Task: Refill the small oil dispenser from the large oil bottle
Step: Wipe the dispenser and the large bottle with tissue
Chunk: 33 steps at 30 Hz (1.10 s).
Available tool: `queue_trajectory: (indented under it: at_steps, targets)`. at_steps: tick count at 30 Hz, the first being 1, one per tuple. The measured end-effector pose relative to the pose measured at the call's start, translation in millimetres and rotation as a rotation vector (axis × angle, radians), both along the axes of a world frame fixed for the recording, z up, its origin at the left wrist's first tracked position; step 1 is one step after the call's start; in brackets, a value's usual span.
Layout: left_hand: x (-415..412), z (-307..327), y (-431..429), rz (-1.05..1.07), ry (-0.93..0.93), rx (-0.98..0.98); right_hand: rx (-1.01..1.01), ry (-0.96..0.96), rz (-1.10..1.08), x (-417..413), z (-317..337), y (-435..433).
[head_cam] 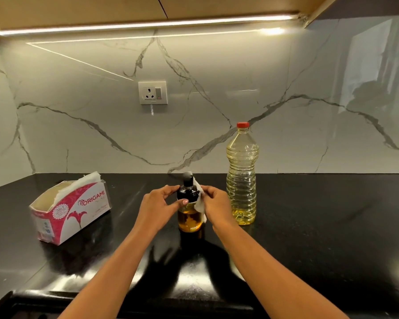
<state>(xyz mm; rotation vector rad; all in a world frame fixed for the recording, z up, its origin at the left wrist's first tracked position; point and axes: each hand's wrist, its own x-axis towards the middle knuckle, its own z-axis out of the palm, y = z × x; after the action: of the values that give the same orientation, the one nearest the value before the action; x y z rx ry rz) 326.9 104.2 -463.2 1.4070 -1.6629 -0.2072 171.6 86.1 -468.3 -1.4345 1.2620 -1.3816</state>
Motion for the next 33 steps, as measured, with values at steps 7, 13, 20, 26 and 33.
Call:
queue_trajectory:
  at_steps: [7,13,20,26,33]
  targets:
    - [2.4,-3.0,2.2,0.032,0.012,0.031,-0.129,0.044,-0.111,-27.2,-0.1,26.6]
    - [28.1,-6.7,8.2,0.082,0.114,0.064,-0.132,0.0,-0.118,-29.2,15.8,14.0]
    - [18.6,-6.8,7.5,-0.001,0.114,0.086,0.096,0.092,0.343,-11.9,29.7,-7.1]
    - [17.4,-14.1,-4.2,-0.097,0.116,0.195,-0.099,0.158,0.199,-14.1,18.4,-11.0]
    - [16.2,-14.4,-12.7,-0.184,0.15,0.284,-0.347,0.421,0.023,-32.3,17.0,24.5]
